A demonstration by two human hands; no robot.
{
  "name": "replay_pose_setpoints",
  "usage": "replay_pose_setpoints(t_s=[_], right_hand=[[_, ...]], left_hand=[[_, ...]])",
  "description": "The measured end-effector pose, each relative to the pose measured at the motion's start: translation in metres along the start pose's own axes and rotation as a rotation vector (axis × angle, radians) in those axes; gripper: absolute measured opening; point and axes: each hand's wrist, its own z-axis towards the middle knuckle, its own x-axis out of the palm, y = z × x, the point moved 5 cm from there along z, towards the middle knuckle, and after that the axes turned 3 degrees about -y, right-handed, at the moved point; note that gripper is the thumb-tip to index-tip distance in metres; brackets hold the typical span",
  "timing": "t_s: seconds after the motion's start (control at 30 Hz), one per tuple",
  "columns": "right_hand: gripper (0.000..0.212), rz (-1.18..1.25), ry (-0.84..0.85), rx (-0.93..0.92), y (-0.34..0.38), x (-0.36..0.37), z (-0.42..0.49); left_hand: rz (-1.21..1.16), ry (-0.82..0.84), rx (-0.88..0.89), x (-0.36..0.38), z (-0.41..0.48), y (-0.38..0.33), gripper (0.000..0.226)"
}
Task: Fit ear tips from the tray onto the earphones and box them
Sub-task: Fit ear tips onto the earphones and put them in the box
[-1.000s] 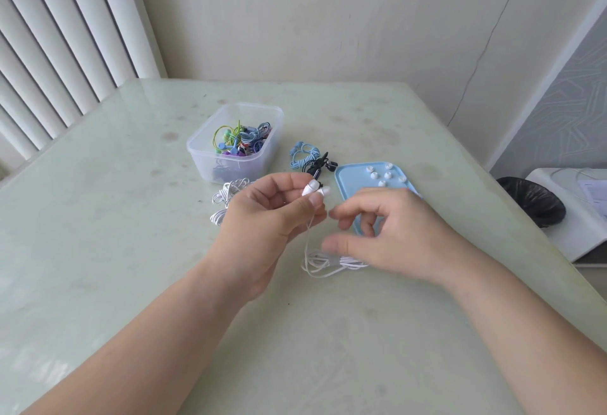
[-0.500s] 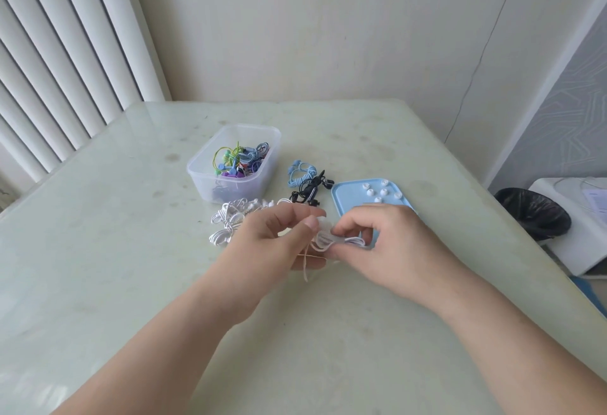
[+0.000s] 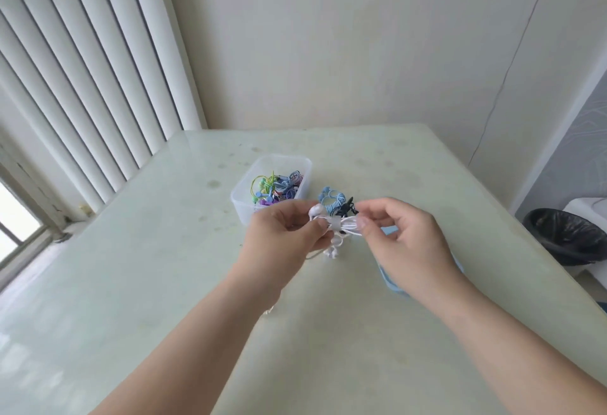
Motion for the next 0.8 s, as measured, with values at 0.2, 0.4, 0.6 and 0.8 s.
replay_pose_setpoints(t_s=[0.2, 0.4, 0.6, 0.8], right_hand=[[0.019, 0.047, 0.026, -0.004, 0.027, 0.024, 0.046], [0.018, 0.108, 0.098, 0.054, 0.021, 0.049, 0.061], [0.018, 0.119, 0.150, 0.062, 0.024, 0.059, 0.058], [0.016, 0.070, 0.187, 0.147, 0.023, 0.055, 0.047]], left_hand=[[0.209, -0.227, 0.140, -0.048, 0.065, -0.050, 0.009], [0.972, -0.255, 0.243, -0.063, 0.114, -0.047, 0.017], [1.289, -0.068, 0.218, -0.051, 0.113, -0.038, 0.019], [1.353, 0.037, 0.237, -0.045, 0.098, -0.040, 0.030]])
